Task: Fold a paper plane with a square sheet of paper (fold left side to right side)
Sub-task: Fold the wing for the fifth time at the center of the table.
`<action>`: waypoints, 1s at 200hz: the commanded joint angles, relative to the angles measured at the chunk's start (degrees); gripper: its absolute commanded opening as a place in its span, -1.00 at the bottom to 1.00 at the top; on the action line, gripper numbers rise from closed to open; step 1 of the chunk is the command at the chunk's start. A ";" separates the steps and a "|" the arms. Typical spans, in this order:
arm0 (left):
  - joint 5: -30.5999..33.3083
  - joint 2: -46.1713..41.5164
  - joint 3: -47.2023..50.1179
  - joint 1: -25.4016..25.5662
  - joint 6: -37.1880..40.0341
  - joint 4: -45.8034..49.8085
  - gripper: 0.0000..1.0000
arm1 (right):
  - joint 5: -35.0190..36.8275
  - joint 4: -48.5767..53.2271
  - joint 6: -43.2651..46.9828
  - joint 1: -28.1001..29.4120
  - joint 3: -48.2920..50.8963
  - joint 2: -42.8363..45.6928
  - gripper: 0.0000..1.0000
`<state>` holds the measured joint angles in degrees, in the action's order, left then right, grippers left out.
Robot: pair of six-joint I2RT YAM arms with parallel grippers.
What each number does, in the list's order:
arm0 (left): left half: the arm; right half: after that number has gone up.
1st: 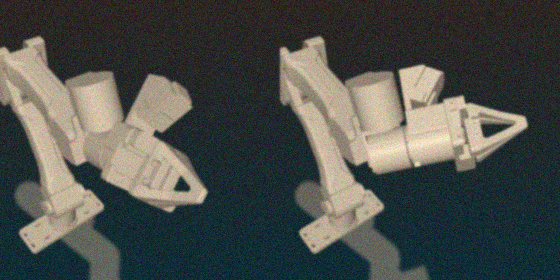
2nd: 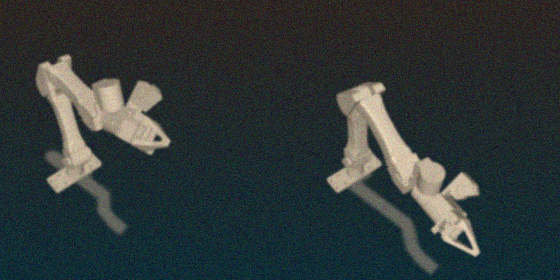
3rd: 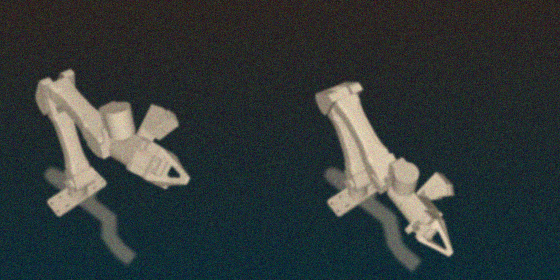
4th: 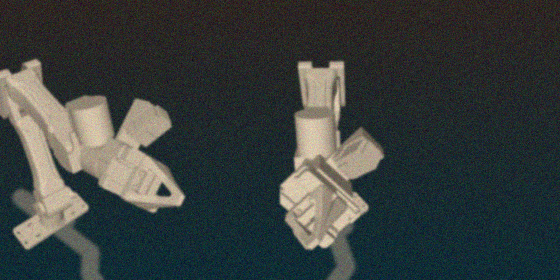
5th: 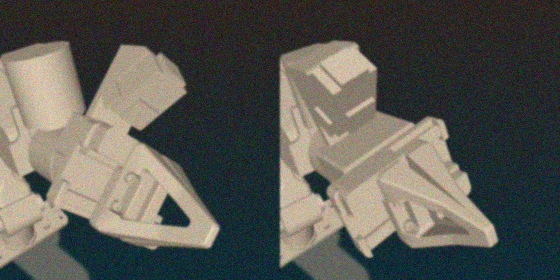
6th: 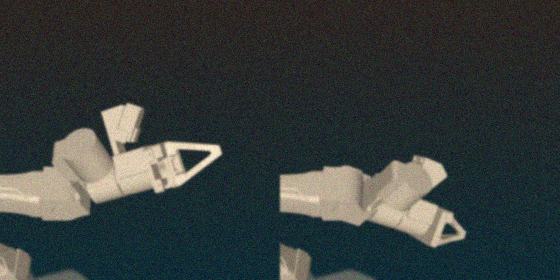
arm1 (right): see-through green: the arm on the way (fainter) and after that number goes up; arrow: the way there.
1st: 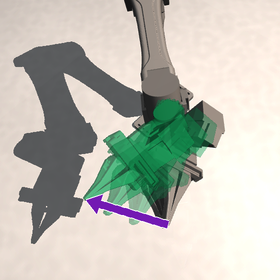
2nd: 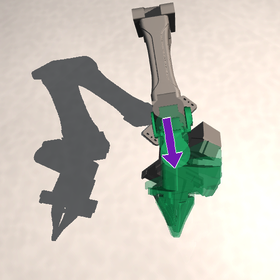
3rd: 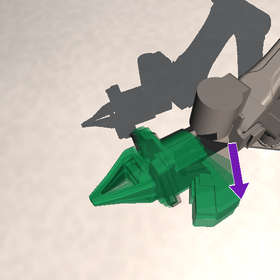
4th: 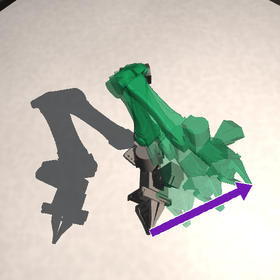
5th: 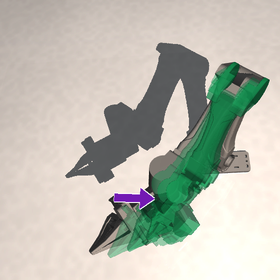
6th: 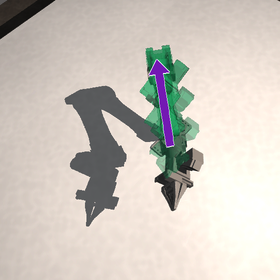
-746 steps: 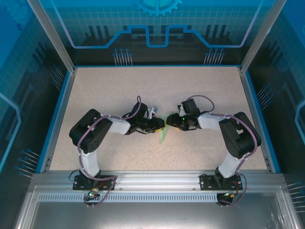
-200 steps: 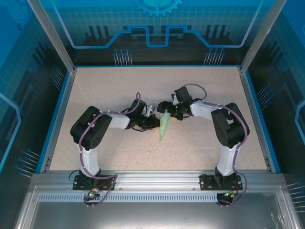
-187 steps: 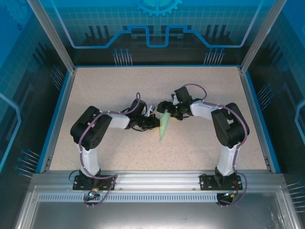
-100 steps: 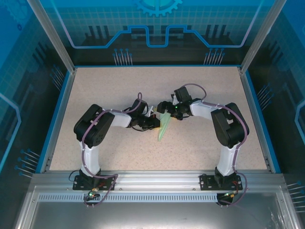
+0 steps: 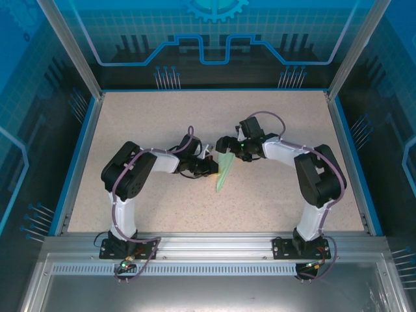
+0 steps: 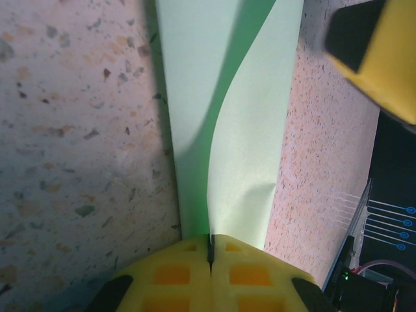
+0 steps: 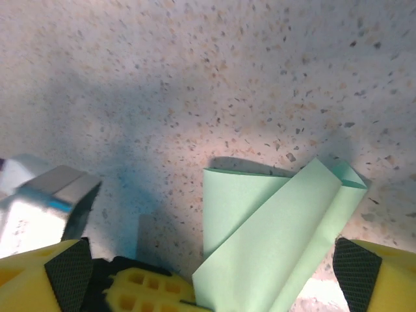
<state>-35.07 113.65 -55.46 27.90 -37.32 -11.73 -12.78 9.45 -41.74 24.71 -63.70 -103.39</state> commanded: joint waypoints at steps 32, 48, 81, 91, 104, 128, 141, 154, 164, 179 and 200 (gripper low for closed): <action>0.09 2.19 -1.23 -0.30 1.28 2.15 -0.95 | -2.03 -1.18 -0.22 -0.16 4.30 5.20 0.51; 0.07 2.35 -1.32 -0.31 1.28 2.28 -0.95 | -4.19 -1.87 -0.85 0.10 3.75 3.18 0.02; 0.05 2.46 -1.58 -0.33 1.36 2.66 -0.95 | -4.51 0.05 -0.98 1.43 0.57 -0.83 -0.71; 0.09 2.46 -1.67 -0.31 1.39 2.81 -0.95 | -4.08 0.93 -0.90 1.72 -0.05 -1.65 -0.81; 0.09 2.46 -1.67 -0.34 1.44 2.89 -0.95 | -3.39 2.15 -0.72 1.88 -0.67 -2.53 -0.90; 0.09 2.46 -1.67 -0.34 1.44 2.93 -0.95 | -3.23 2.89 -0.50 2.02 -0.81 -3.62 -0.95; 0.09 2.46 -1.78 -0.33 1.53 2.94 -0.95 | -3.37 3.09 -0.34 2.10 -0.97 -4.31 -0.95; 0.09 2.46 -1.76 -0.31 1.55 3.03 -0.95 | -3.33 3.79 0.12 2.10 -1.42 -5.07 -0.95; 0.08 2.55 -1.82 -0.37 1.54 3.01 -0.95 | -3.24 4.42 0.24 2.18 -1.60 -5.58 -0.95; -0.09 2.62 -1.97 -0.36 1.63 3.20 -0.95 | -2.93 4.86 0.51 2.19 -1.62 -5.94 -0.95; -0.20 2.73 -2.03 -0.31 1.64 3.32 -0.95 | -2.32 5.40 0.95 2.19 -1.51 -6.05 -0.94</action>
<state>-35.79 114.08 -56.45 27.83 -37.30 -10.26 -15.64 12.27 -41.95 25.96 -64.03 -108.62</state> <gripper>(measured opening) 0.044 0.046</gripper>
